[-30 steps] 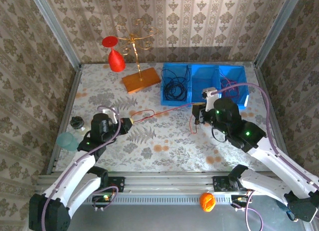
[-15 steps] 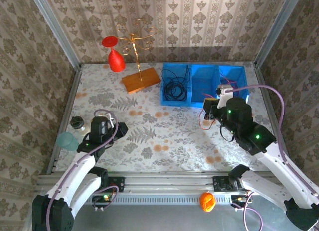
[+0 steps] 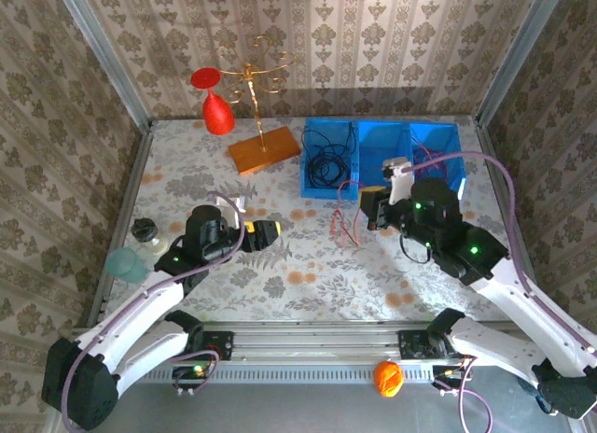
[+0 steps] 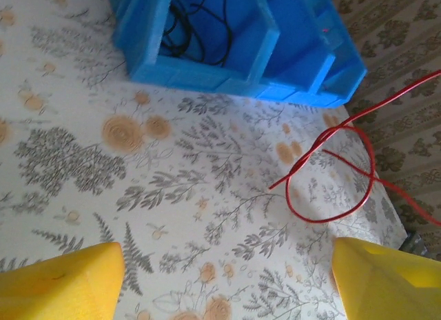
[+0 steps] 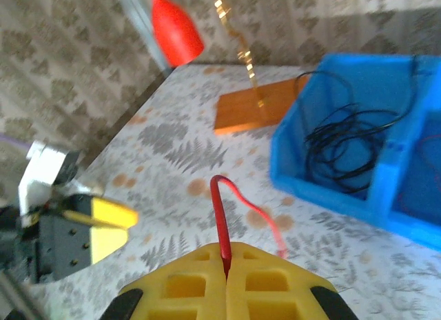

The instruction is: Untangle the cables

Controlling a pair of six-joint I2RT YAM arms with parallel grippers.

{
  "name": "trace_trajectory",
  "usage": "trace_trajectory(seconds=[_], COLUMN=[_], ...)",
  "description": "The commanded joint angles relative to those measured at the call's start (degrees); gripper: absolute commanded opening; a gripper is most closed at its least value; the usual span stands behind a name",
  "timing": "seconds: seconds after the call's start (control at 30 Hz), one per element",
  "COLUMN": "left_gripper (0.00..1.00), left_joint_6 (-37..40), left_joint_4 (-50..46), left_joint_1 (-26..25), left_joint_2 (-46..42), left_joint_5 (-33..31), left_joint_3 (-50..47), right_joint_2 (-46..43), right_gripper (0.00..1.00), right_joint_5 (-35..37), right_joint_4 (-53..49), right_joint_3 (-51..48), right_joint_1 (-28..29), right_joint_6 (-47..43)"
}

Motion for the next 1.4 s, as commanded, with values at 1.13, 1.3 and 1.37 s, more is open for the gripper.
trace_trajectory(seconds=[1.13,1.3,1.37], left_gripper=[0.24,0.19,0.19], left_joint_6=[-11.85,-9.68,-8.51], left_joint_4=[10.76,9.34,9.3], left_joint_1=[-16.97,-17.43,-17.44], left_joint_2=[22.62,19.77,18.56], left_joint_5=[-9.34,-9.19,-8.28], left_joint_3=[9.79,9.57,9.05], right_joint_2=[6.16,4.91,4.43], right_gripper=[0.0,0.0,0.0], right_joint_5=[4.52,11.27,15.06], right_joint_4=[7.96,3.92,2.14], right_joint_3=[0.46,0.78,1.05], right_joint_1=[14.8,14.63,14.57], right_joint_6=[3.94,1.78,0.88])
